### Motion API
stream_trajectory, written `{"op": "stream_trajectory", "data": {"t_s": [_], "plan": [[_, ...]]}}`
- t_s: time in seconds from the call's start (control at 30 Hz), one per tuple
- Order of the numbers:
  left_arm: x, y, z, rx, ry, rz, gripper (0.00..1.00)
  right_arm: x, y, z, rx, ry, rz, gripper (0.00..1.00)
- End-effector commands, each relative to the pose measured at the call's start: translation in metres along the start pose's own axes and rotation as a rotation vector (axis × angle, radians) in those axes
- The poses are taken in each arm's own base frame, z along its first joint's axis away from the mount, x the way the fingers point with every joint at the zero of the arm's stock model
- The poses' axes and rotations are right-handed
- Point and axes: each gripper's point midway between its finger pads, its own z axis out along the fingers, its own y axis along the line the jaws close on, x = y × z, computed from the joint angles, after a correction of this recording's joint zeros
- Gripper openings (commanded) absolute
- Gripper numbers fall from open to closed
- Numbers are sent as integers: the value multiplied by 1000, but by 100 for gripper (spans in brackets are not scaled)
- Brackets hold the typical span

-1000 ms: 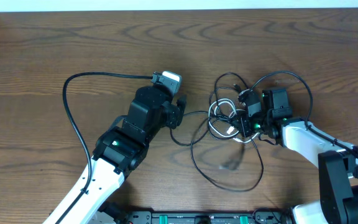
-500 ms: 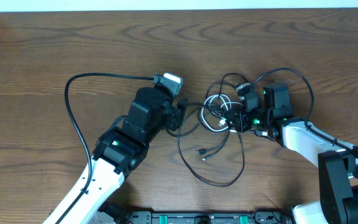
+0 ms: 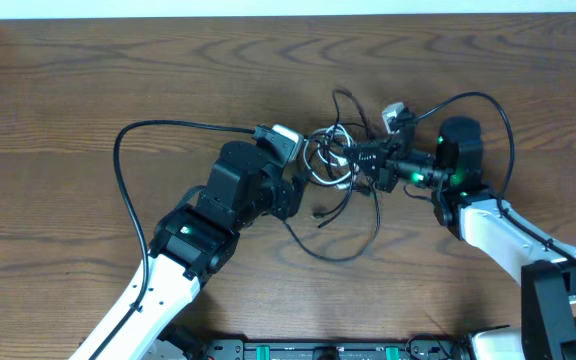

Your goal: Untangle cables

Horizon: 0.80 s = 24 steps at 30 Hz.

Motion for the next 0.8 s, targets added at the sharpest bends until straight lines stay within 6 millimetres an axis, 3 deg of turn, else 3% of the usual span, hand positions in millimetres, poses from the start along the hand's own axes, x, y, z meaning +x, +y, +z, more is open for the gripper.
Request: {"op": "stream_trajectory", "data": {"t_s": [0.0,0.23,0.77], "plan": [[-6,-8,-1,43,-8,-12,65,-16,28,-3,-114,-25,34,1],[-5,-20,-2,113,-1,-11,65,-44,58,-10,-231,-101,-33,1],[-10,-20,-2,112,-22,-8,65,-72,101,-28,-378,-176,-118,1]]}}
